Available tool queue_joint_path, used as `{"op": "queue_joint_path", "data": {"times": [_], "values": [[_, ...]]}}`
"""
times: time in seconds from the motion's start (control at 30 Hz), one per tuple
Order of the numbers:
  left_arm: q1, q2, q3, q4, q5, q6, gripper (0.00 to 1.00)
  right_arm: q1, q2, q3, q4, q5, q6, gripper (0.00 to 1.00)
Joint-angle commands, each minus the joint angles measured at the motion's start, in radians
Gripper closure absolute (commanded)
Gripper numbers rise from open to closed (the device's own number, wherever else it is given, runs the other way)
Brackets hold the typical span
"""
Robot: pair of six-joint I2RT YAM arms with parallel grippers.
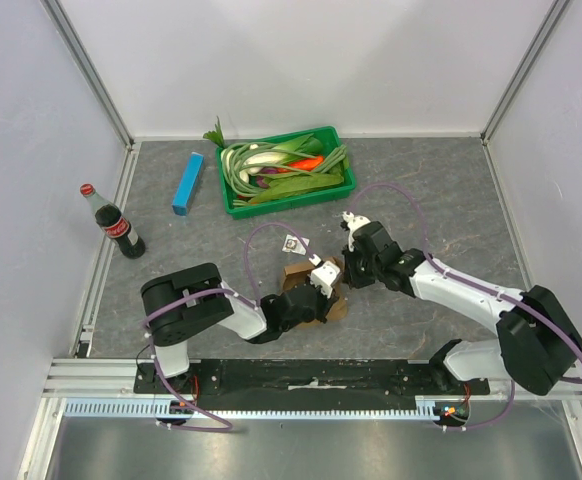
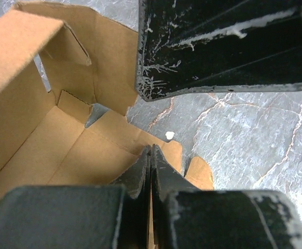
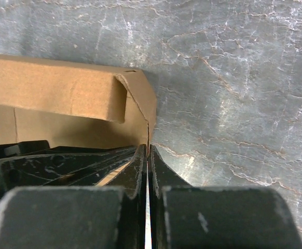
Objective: Fold the paper box
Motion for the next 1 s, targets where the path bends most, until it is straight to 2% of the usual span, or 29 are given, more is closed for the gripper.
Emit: {"op": "queue_joint_path", "data": {"times": [0.0,0.33,0.63,0.83,0.97], "values": [[-0.002,0.034,-0.008,-0.008,-0.057,-0.02,0.98,0.019,0.0,0.082,-0.032,0.018,0.078,1.0],[-0.002,0.034,-0.037,0.044,-0.055,-0.017,0.98,0.067,0.02,0.117,-0.075,0.034,0.225,1.0],[-0.002,0.001,-0.057,0.071,-0.031,-0.017,0.97,0.148,0.063,0.04,0.002,0.237,0.394,1.0],[-0.002,-0.079,-0.096,0.071,-0.04,-0.034,0.86,0.197,0.073,0.054,-0.009,0.355,0.458,1.0],[-0.002,-0.137,-0.136,0.073,-0.047,-0.044,0.7,0.223,0.075,0.066,-0.018,0.396,0.466,1.0]]}}
